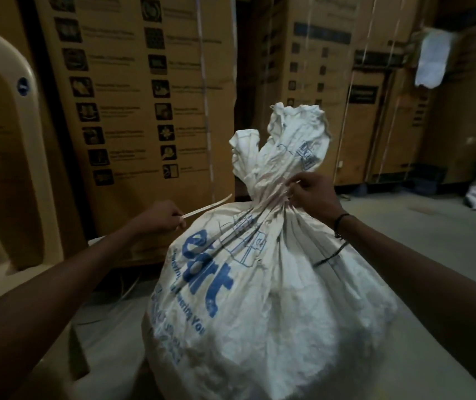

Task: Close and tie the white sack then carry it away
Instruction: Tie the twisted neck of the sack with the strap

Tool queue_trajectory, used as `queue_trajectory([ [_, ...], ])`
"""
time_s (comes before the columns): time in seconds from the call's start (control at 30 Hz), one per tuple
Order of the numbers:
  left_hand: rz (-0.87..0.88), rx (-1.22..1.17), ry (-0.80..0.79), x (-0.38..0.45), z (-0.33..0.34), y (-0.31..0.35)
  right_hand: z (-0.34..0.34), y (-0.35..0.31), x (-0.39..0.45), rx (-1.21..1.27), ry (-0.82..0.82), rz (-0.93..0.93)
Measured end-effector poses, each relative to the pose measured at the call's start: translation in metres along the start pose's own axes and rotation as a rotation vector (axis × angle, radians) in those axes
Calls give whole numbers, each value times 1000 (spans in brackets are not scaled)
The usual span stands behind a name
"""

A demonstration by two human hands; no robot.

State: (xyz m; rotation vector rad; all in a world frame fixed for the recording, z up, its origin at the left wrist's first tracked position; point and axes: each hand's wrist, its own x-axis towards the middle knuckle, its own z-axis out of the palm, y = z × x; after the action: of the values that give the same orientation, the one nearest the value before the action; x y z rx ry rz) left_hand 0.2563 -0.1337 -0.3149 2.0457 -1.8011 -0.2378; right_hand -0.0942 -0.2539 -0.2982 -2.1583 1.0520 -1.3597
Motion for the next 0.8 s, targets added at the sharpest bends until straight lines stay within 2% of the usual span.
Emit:
queue_trajectory([
  [0.13, -27, 64, 5, 18, 19, 29, -15, 38, 0, 7, 118, 87],
  [0.37, 54, 218, 115, 47, 42, 73, -13, 71, 4, 7, 120, 196],
  [0.5, 112, 272, 100, 61, 52, 85, -8, 71, 13, -132, -87, 185],
  [0.63, 231, 120, 70, 81, 59, 85, 0, 75, 28, -261, -299, 104],
  [0.8, 305, 18, 89, 92, 67, 87, 12, 83, 38, -237, -311, 115],
])
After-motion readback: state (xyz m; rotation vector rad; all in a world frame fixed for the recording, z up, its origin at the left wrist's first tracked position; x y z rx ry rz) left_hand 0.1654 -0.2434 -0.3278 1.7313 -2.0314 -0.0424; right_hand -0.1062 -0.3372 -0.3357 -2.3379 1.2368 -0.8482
